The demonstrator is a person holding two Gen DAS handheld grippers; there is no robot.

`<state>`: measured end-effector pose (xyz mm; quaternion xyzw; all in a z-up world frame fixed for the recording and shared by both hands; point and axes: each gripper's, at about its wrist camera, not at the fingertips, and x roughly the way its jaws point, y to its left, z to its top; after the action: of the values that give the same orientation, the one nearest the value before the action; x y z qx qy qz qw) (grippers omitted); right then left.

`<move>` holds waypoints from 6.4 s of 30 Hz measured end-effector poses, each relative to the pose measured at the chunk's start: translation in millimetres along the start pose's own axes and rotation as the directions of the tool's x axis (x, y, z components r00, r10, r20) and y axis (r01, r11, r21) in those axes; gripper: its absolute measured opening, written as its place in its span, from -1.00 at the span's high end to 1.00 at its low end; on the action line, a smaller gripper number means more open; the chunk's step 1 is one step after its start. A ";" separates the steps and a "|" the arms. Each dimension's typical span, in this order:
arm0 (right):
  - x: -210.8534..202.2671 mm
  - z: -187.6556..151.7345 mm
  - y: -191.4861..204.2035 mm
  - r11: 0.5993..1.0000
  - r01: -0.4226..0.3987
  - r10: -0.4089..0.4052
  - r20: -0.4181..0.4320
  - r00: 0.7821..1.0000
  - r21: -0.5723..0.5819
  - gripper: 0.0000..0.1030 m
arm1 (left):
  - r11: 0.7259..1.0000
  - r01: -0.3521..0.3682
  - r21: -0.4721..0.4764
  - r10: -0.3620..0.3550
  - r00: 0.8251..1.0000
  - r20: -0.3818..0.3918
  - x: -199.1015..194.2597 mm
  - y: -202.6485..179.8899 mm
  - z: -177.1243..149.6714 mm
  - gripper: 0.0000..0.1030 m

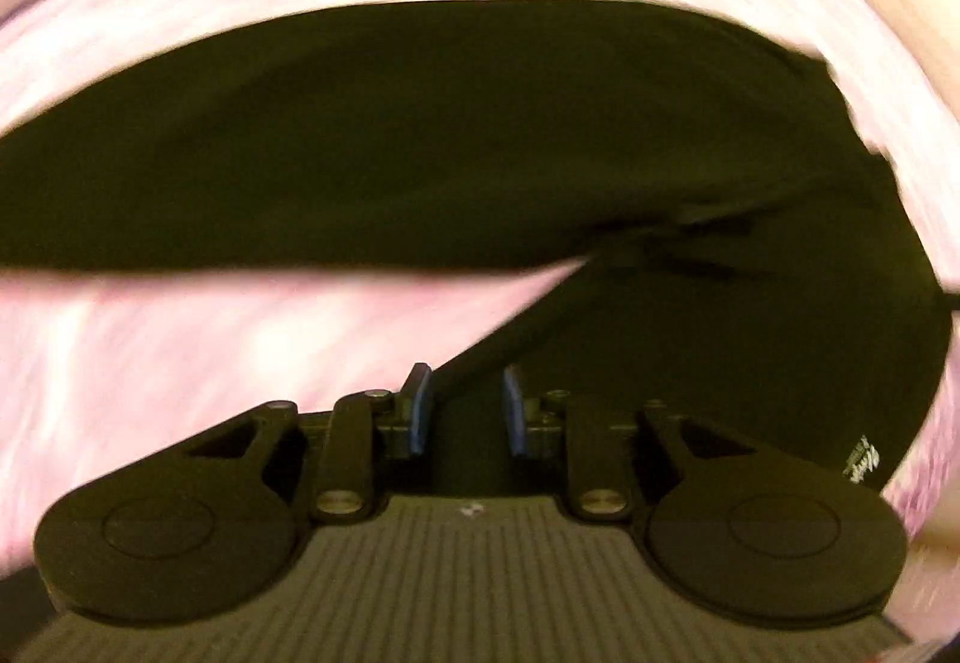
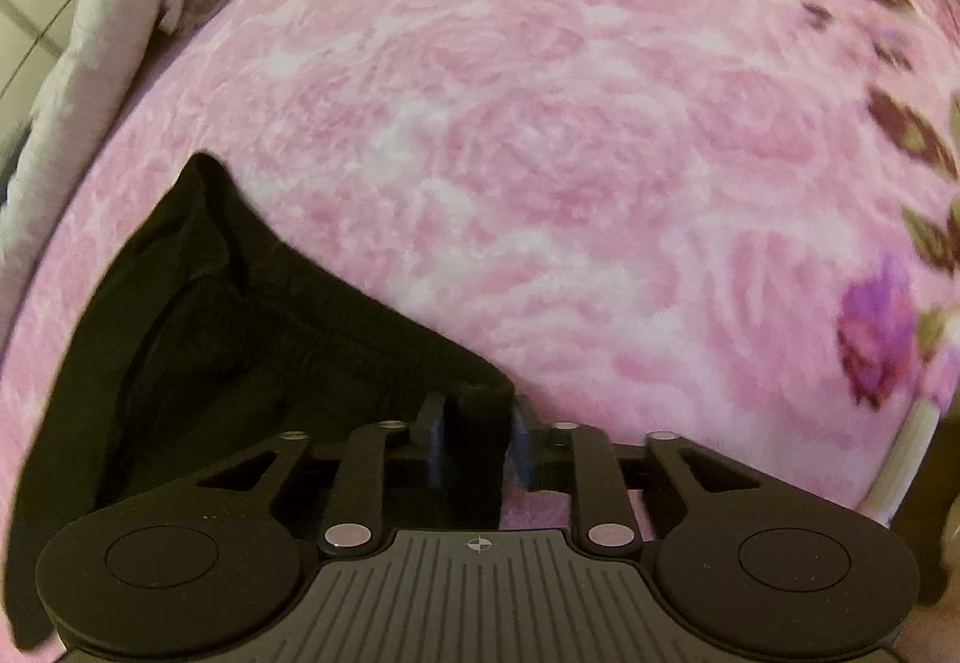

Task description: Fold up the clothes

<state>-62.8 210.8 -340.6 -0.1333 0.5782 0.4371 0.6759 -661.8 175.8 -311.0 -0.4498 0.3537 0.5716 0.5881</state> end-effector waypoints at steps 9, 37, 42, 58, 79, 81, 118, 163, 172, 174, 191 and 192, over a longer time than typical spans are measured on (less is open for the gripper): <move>-6.3 -13.7 -16.9 0.988 -0.145 0.145 0.007 0.989 0.057 -0.21 | 0.572 -0.122 -0.811 0.303 0.950 0.071 -90.0 146.5 -193.2 0.39; -39.7 -17.5 -30.1 0.991 -0.133 0.132 -0.042 0.990 -0.007 0.80 | 0.638 -0.322 -0.699 0.527 0.845 0.092 -111.8 218.8 -227.4 0.95; -21.4 -19.0 -22.1 0.994 -0.065 0.058 -0.084 0.995 -0.089 0.66 | 0.687 -0.416 -0.596 0.525 0.851 0.012 -97.3 215.7 -234.3 0.89; -59.4 -58.0 19.6 0.889 -0.082 0.103 0.023 0.994 -0.450 -0.04 | 0.678 -0.388 -0.624 0.537 0.841 0.060 -113.9 178.2 -229.2 0.72; -156.8 -95.8 64.0 0.837 -0.211 0.131 -0.188 0.973 -0.506 -0.04 | 0.825 -0.258 -0.503 0.316 0.948 0.031 -213.0 -0.5 -186.5 0.54; -178.4 -100.2 79.1 0.809 -0.251 0.170 -0.198 0.965 -0.532 -0.04 | 0.852 -0.245 -0.462 0.315 0.946 0.079 -234.9 -16.3 -175.1 0.46; -252.7 -151.0 90.3 0.635 -0.281 0.104 -0.281 0.954 -0.720 -0.04 | 0.905 -0.344 -0.251 0.385 0.913 0.137 -308.7 -106.4 -191.3 0.44; -186.3 -181.7 263.1 0.712 -0.093 -0.040 -0.173 0.984 -0.696 -0.04 | 0.983 -0.179 0.047 0.175 0.982 0.076 -200.0 12.9 -15.8 0.41; -127.0 -169.9 270.8 0.754 -0.105 -0.043 -0.208 0.977 -0.649 -0.04 | 0.995 -0.077 0.070 0.071 0.994 0.081 -150.0 30.5 11.5 0.41; -110.0 -160.3 270.4 0.759 -0.120 -0.023 -0.211 0.977 -0.640 -0.04 | 0.995 -0.059 0.074 0.053 0.995 0.083 -135.6 30.2 16.8 0.41; 60.0 -64.3 309.5 0.666 -0.275 0.117 -0.267 0.956 -0.693 -0.04 | 0.990 0.037 0.138 -0.056 0.989 0.137 32.9 14.7 119.5 0.41; 67.6 -57.8 315.7 0.646 -0.283 0.123 -0.269 0.955 -0.709 -0.04 | 0.986 0.041 0.164 -0.064 0.988 0.139 40.1 14.4 129.1 0.41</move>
<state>-339.9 384.6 -315.7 -0.3720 0.4261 0.6914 0.4495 -684.9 309.7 -305.5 -0.3678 0.3436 0.5564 0.6611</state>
